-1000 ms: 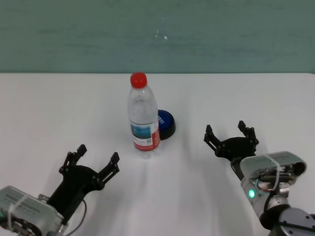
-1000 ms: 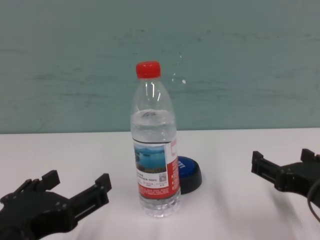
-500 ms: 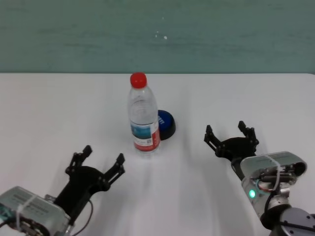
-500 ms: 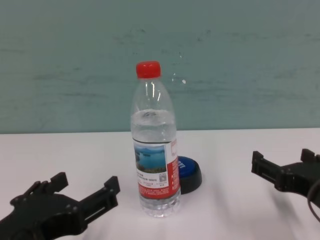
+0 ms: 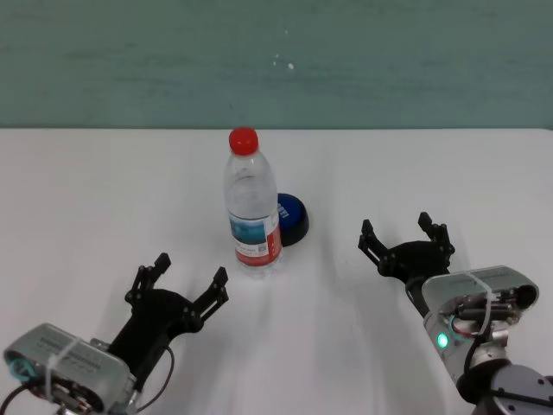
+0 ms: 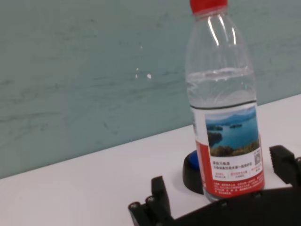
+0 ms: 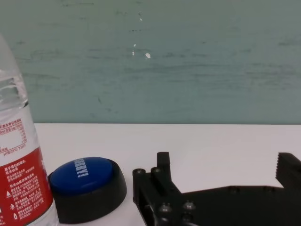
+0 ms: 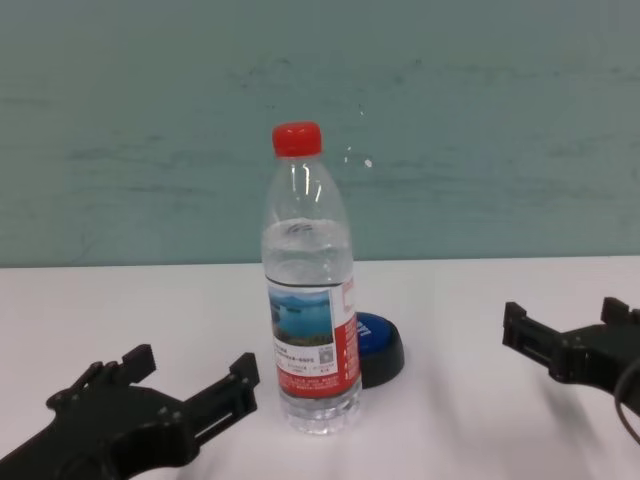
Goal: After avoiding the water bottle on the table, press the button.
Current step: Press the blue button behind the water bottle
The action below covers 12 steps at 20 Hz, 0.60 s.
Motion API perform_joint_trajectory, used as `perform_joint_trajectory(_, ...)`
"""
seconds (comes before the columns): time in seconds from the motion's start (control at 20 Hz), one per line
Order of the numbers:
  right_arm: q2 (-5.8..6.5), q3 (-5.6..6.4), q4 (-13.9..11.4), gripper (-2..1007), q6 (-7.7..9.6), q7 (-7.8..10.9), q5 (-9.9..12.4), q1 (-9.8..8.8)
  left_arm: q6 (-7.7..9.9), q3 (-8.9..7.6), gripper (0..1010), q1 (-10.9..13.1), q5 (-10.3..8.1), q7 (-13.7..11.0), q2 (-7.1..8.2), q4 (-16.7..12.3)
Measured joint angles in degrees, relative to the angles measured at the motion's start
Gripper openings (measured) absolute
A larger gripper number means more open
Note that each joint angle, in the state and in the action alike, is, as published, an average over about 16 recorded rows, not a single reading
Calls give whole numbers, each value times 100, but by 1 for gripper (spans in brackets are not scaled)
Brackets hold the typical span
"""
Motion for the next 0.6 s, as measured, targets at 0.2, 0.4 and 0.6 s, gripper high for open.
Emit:
perform_joint_trajectory(0.2,0,0,0,1004,0,0,0,0,12,27,1010,-62,42,31,-47,55)
perform_joint_trajectory(0.4,0,0,0,1004,0,0,0,0,23,42,1010,-111,67,51,-83,96)
perform_joint_trajectory(0.6,0,0,0,1004,0,0,0,0,31,50,1010,-145,81,62,-107,120)
